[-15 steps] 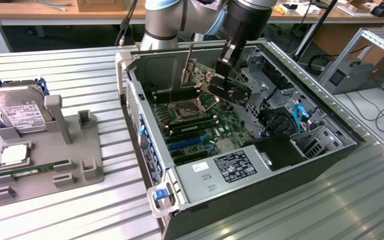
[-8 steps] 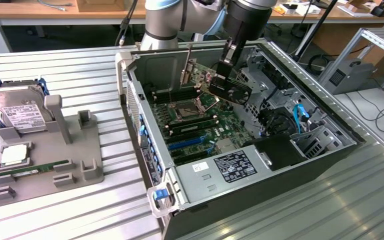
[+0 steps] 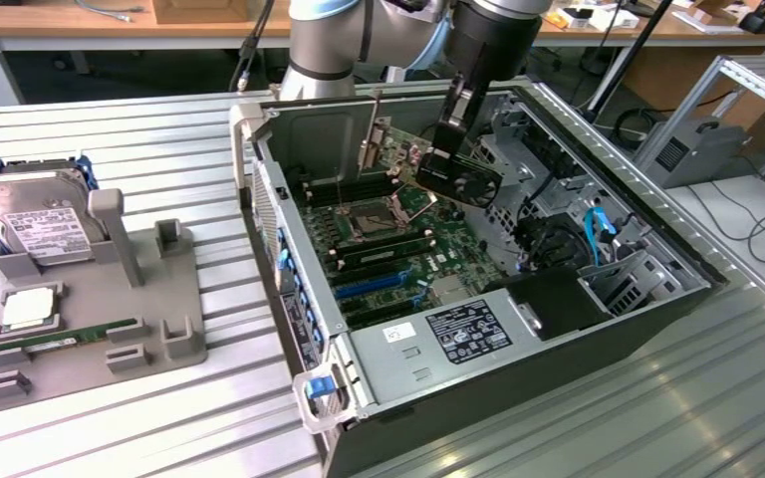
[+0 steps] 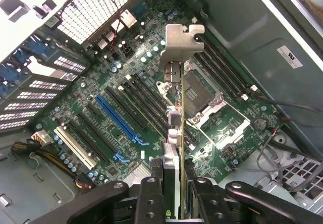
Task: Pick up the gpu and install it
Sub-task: 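Insert the gpu into the slot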
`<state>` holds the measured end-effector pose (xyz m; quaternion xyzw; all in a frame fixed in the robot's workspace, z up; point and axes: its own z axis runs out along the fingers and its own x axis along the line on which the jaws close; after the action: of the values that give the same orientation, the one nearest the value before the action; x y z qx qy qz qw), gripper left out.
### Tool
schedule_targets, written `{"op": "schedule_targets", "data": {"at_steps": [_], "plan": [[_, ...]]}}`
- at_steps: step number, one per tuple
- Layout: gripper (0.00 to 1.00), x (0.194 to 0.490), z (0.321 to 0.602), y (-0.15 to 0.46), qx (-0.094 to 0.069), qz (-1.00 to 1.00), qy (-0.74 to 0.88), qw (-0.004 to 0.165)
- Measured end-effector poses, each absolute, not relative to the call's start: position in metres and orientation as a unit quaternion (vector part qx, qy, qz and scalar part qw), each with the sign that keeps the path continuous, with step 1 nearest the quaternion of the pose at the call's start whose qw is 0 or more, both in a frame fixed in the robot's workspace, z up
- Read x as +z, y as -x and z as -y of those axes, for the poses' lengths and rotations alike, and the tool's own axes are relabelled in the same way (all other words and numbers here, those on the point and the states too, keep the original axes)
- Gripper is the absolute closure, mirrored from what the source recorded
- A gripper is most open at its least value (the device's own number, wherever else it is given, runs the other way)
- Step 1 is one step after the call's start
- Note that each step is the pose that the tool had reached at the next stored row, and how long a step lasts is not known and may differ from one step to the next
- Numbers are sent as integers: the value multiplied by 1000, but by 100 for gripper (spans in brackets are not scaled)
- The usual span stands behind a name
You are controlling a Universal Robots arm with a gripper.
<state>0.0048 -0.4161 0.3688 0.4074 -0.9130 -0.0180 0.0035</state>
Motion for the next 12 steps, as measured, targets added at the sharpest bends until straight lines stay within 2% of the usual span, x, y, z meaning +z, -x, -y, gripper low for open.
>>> {"op": "schedule_targets", "data": {"at_steps": [12], "plan": [[73,369,416,-5,-18,899,-438,4]]}}
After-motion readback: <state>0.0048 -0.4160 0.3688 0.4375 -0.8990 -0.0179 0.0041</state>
